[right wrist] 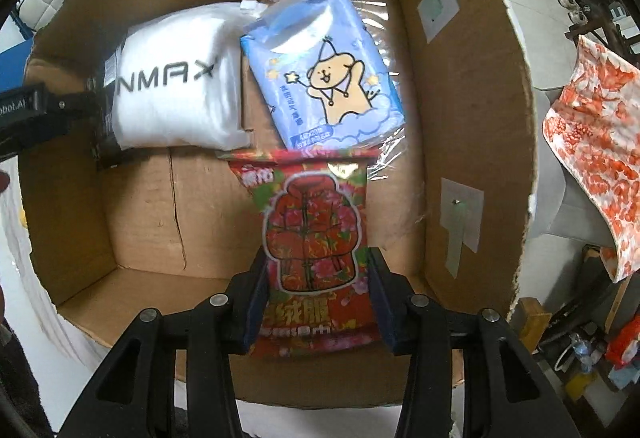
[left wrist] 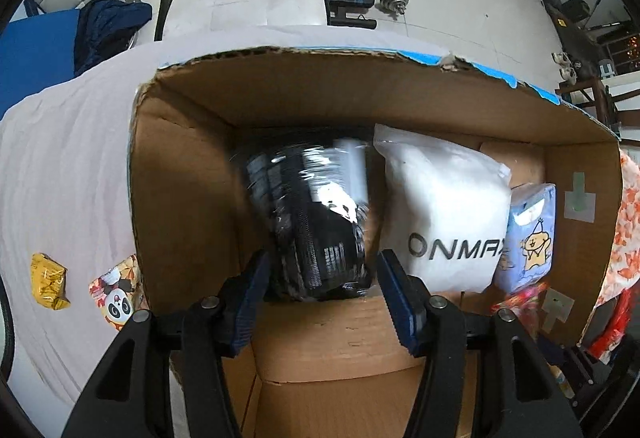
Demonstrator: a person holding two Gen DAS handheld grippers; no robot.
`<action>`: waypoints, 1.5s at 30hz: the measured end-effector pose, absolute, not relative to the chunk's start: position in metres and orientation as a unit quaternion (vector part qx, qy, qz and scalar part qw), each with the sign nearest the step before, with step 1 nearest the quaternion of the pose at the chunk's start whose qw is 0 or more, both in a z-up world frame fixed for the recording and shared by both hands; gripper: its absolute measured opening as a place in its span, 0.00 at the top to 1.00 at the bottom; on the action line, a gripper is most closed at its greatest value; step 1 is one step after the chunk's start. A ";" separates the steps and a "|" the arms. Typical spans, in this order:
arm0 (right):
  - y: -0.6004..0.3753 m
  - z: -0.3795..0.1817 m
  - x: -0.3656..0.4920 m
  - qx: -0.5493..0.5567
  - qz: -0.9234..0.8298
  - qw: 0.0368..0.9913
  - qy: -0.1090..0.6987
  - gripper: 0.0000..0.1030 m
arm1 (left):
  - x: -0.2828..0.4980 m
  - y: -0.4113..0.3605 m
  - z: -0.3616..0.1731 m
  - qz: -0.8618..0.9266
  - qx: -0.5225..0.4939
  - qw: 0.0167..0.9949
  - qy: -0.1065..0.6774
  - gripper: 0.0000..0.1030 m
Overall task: Organize snacks
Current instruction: 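Carry both packs into the box and release them beside the white bag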
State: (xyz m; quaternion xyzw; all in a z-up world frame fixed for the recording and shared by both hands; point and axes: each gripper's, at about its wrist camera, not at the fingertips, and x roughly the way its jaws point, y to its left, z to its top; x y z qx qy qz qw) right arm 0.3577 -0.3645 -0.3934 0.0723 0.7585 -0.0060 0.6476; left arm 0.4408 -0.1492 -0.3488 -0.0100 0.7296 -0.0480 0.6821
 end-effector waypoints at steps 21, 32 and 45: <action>-0.345 -0.334 0.331 0.065 -0.014 0.714 0.697 0.06 | 0.372 -0.146 -0.285 -0.064 0.004 0.743 0.666 0.07; -0.341 -0.272 0.295 0.055 -0.013 0.757 0.651 0.06 | 0.311 -0.144 -0.234 -0.069 -0.006 0.776 0.627 0.07; -0.335 -0.194 0.242 0.050 -0.006 0.801 0.596 0.06 | 0.252 -0.131 -0.167 -0.065 -0.041 0.818 0.570 0.07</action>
